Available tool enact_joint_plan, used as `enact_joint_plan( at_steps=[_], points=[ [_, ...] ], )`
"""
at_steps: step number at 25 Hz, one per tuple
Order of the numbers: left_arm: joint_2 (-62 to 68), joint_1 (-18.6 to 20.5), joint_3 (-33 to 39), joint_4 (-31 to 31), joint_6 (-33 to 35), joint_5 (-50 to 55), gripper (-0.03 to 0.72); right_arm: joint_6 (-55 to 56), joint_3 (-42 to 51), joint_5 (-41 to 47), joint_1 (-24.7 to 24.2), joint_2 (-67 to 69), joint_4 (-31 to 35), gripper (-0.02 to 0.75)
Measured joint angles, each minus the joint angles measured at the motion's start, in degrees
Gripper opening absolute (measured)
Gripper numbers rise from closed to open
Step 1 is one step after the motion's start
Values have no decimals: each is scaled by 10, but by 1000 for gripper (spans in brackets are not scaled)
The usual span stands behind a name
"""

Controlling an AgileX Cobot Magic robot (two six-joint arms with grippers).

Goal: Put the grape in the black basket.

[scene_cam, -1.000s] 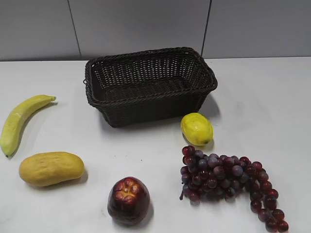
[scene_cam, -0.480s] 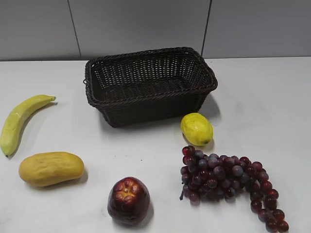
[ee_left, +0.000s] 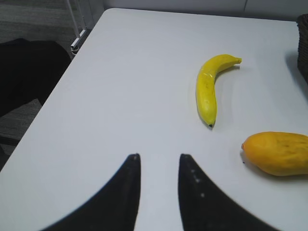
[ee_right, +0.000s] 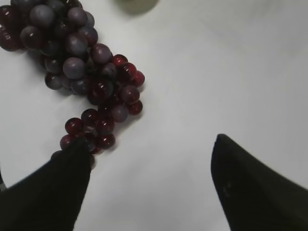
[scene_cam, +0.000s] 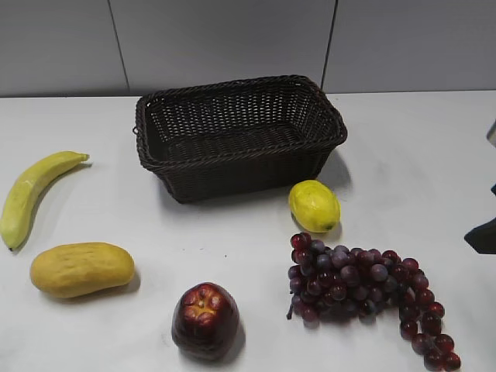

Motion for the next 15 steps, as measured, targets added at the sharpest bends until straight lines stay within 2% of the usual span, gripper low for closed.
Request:
enact_joint_plan(
  at_steps=[5,9,15],
  points=[
    [0,0,0,0,0,0,217,-84,-42,-8,15,76,14,590],
    [0,0,0,0,0,0,217,-137,-65,-25,78,127,14,590],
    [0,0,0,0,0,0,217,-150,-104,-60,171,218,13,590]
  ],
)
